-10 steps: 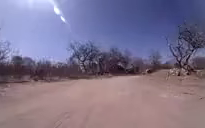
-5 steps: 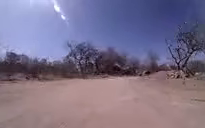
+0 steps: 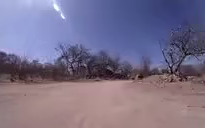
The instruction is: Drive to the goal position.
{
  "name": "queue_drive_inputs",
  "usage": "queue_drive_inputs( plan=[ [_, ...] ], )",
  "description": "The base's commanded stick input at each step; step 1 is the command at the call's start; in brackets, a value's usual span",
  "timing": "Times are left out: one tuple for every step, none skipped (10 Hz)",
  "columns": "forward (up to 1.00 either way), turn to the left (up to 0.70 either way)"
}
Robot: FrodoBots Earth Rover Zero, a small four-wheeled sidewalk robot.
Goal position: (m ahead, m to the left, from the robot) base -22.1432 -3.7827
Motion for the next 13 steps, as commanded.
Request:
queue_drive_inputs(
  plan=[
    [1.00, 0.00],
    [1.00, 0.00],
    [1.00, 0.00],
    [1.00, 0.00],
    [1.00, 0.00],
    [1.00, 0.00],
    [1.00, 0.00],
    [1.00, 0.00],
    [1.00, -0.17],
    [1.00, -0.27],
    [1.00, -0.27],
    [1.00, -0.27],
    [1.00, -0.19]
  ],
)
